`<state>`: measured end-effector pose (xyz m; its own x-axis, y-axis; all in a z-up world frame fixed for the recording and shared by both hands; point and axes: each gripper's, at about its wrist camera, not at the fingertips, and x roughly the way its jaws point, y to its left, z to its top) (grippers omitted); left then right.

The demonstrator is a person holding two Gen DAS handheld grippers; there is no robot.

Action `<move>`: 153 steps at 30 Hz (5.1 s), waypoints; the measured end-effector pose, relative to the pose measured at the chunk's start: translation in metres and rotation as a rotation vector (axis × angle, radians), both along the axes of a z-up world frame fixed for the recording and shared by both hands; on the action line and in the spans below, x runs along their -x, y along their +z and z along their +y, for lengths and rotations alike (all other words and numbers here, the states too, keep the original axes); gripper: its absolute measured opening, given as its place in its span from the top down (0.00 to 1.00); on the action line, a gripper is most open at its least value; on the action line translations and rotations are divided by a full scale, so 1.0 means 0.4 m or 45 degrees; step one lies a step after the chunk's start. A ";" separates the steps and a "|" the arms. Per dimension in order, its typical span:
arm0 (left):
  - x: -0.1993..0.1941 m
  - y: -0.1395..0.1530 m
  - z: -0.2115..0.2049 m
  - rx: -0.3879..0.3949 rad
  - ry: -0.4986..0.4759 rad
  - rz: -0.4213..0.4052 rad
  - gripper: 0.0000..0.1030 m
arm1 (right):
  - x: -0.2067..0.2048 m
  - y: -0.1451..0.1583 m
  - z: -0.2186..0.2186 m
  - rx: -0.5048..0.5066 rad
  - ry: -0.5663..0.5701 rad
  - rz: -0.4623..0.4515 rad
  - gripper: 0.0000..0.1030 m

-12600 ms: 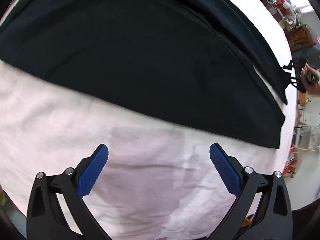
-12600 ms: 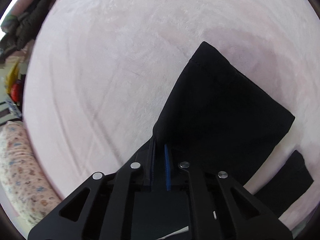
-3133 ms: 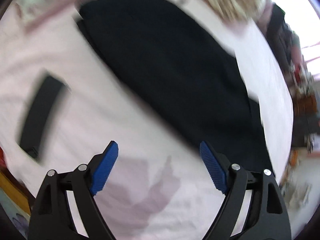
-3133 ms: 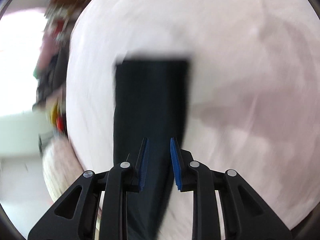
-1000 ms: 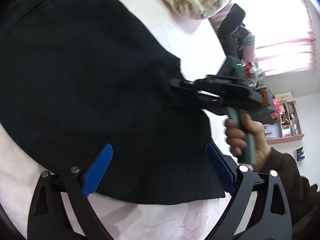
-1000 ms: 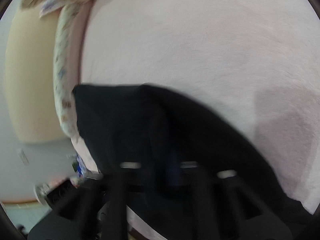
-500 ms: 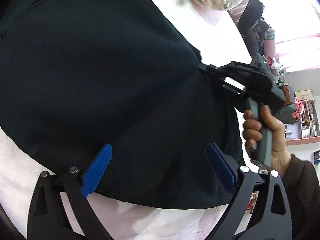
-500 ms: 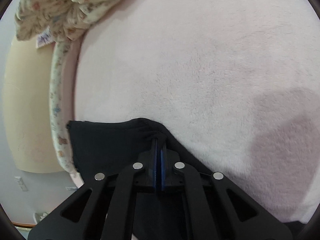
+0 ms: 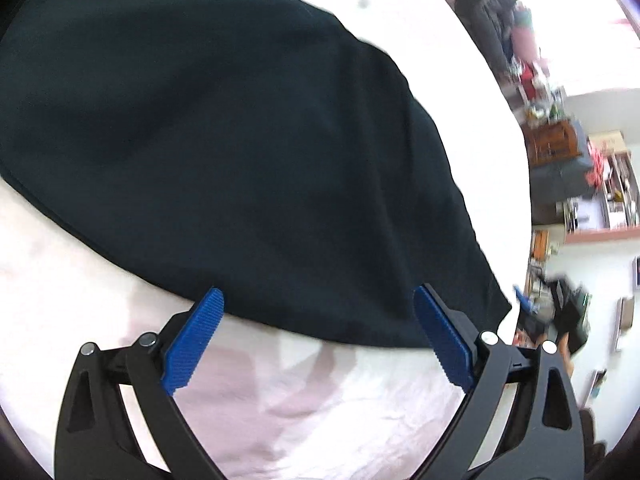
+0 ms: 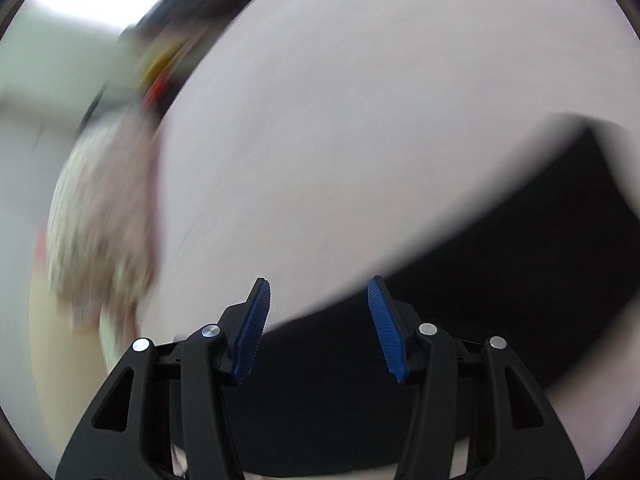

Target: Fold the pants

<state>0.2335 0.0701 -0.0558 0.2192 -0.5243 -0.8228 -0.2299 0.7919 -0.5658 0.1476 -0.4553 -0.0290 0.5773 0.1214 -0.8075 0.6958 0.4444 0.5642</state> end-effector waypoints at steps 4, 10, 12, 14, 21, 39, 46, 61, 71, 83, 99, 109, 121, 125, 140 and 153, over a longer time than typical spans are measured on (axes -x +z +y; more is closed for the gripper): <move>0.022 -0.014 -0.079 0.028 -0.028 0.058 0.07 | 0.257 -0.048 -0.147 -0.078 -0.411 0.037 0.48; 0.042 0.002 -0.169 -0.006 -0.115 0.063 0.07 | 0.306 -0.161 -0.184 -0.292 -0.476 -0.063 0.44; 0.048 0.007 -0.194 -0.016 -0.136 0.067 0.07 | 0.283 -0.187 -0.193 -0.298 -0.445 -0.080 0.37; 0.054 0.008 -0.219 -0.028 -0.154 0.074 0.07 | 0.266 -0.221 -0.203 -0.348 -0.422 -0.109 0.37; 0.085 0.009 -0.260 -0.053 -0.194 0.102 0.07 | 0.254 -0.232 -0.216 -0.293 -0.327 -0.264 0.37; 0.123 -0.005 -0.373 -0.077 -0.306 0.129 0.07 | 0.193 -0.153 -0.165 0.014 0.070 -0.195 0.82; 0.138 -0.008 -0.344 -0.068 -0.276 0.148 0.07 | 0.223 -0.134 -0.203 -0.248 -0.130 -0.427 0.92; 0.162 -0.005 -0.126 -0.044 -0.061 0.135 0.05 | 0.092 0.109 -0.053 -0.139 0.025 -0.633 0.92; 0.182 -0.002 0.027 -0.061 0.001 0.117 0.02 | -0.207 0.260 0.425 -0.128 0.681 -0.697 0.92; 0.220 -0.009 0.248 -0.077 0.143 0.130 0.02 | -0.334 0.133 0.832 -0.246 0.950 -0.454 0.91; 0.211 -0.011 0.326 -0.115 0.140 0.088 0.02 | -0.339 0.067 1.002 -0.074 1.082 -0.303 0.91; 0.204 -0.020 0.328 -0.118 0.134 0.106 0.02 | -0.340 0.050 1.109 0.232 1.266 -0.184 0.91; 0.196 -0.027 0.315 -0.128 0.124 0.119 0.02 | -0.336 0.010 1.170 0.440 1.356 -0.068 0.91; 0.194 -0.033 0.315 -0.131 0.120 0.127 0.02 | -0.323 -0.008 1.211 0.583 1.425 -0.008 0.91; 0.183 -0.045 0.315 -0.105 0.133 0.152 0.02 | -0.243 0.053 1.290 0.682 1.728 -0.114 0.48; 0.194 -0.040 0.344 -0.036 0.119 0.131 0.02 | -0.452 0.107 1.130 0.791 1.246 -0.210 0.65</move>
